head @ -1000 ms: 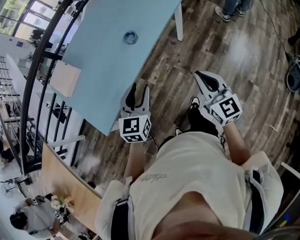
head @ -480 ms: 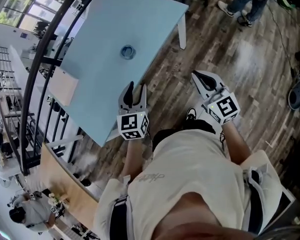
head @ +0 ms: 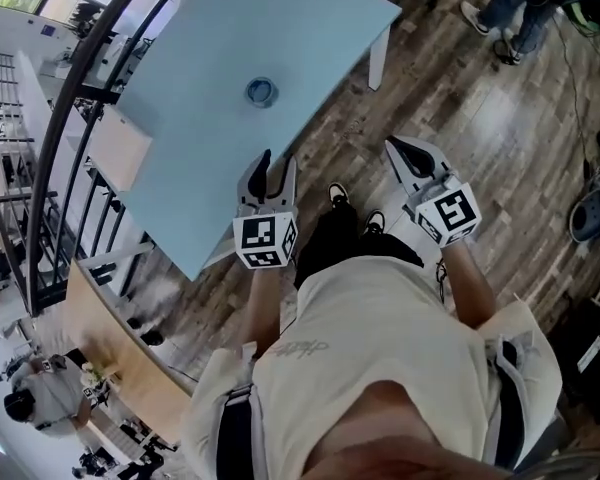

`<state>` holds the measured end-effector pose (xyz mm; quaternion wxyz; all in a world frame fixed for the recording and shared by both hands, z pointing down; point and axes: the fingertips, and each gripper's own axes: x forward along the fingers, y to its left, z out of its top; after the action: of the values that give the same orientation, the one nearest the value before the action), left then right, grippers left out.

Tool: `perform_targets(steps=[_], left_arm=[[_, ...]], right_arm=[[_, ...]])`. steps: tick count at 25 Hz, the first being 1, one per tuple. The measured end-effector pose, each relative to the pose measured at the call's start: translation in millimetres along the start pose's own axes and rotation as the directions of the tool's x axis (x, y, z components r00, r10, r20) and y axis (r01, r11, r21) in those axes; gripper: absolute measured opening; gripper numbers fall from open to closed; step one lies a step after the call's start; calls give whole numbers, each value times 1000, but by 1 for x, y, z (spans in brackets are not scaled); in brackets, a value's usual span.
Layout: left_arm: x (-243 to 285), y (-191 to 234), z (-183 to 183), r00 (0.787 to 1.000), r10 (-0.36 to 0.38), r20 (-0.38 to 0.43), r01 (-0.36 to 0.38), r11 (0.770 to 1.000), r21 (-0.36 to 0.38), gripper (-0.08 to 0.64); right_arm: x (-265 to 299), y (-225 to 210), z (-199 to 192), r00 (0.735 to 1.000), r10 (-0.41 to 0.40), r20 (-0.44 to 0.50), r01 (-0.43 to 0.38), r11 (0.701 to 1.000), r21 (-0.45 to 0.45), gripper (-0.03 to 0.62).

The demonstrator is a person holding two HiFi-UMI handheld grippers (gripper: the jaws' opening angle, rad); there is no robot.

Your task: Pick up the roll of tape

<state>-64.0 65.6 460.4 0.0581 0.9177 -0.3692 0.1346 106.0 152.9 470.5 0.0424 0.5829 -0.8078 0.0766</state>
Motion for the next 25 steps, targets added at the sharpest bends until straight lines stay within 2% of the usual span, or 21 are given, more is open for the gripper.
perform_targets(steps=[6,16,25], left_arm=[[32,35,-1,1000,16,-2,-17,999,-32,178],[107,117,34,999,24,41,-22,998,-53,178],[143,167,23,1000,-2,3,2,997,-73,178]], right_arm=[[51,-12,4,999,29,-29,-30,1000,-5,5],[163,-53,66,998,54,-31,-58,992,-116,5],[228,-50,64,995,68,-76,-78,987,-138,5]])
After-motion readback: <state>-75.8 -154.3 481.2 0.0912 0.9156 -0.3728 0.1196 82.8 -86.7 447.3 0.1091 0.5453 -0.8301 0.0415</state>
